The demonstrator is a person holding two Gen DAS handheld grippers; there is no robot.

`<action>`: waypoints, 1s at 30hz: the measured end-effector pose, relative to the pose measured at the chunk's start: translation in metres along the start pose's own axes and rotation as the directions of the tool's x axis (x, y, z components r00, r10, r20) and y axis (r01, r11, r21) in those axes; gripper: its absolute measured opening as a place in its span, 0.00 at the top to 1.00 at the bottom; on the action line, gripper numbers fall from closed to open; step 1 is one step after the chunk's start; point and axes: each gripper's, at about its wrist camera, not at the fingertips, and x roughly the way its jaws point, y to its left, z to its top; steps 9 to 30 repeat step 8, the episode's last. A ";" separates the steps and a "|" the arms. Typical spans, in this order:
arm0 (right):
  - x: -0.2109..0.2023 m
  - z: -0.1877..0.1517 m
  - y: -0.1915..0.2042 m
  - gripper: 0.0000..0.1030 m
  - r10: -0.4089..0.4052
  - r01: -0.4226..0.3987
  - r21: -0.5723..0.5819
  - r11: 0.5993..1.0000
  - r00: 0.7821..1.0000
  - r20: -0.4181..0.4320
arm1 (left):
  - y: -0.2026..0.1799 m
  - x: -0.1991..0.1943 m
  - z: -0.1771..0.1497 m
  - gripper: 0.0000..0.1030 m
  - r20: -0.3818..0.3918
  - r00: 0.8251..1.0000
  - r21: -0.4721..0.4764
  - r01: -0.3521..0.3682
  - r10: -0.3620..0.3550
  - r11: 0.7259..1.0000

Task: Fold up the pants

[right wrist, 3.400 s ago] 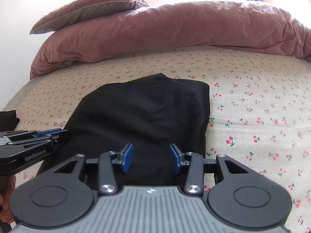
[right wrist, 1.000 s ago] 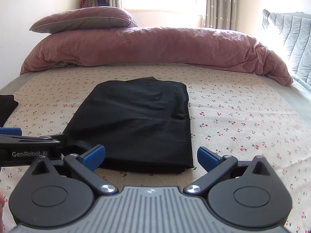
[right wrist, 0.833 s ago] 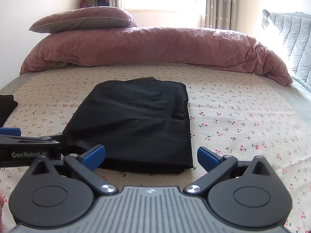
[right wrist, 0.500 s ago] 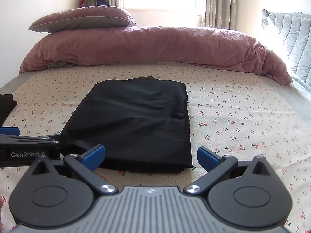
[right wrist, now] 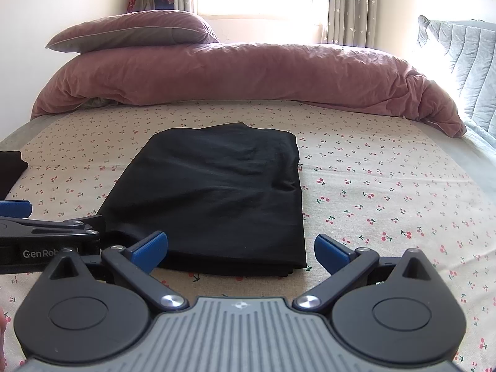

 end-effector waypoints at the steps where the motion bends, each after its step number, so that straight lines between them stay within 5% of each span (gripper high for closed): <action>1: 0.000 0.000 0.000 0.00 0.000 0.000 0.000 1.000 1.000 0.000 | 0.000 0.000 0.000 0.01 -0.001 1.000 0.000 0.000 0.000 1.000; 30: 0.000 0.000 0.000 0.00 -0.001 0.001 -0.004 1.000 1.000 -0.001 | 0.000 0.002 0.000 0.01 -0.014 1.000 -0.005 0.006 -0.006 1.000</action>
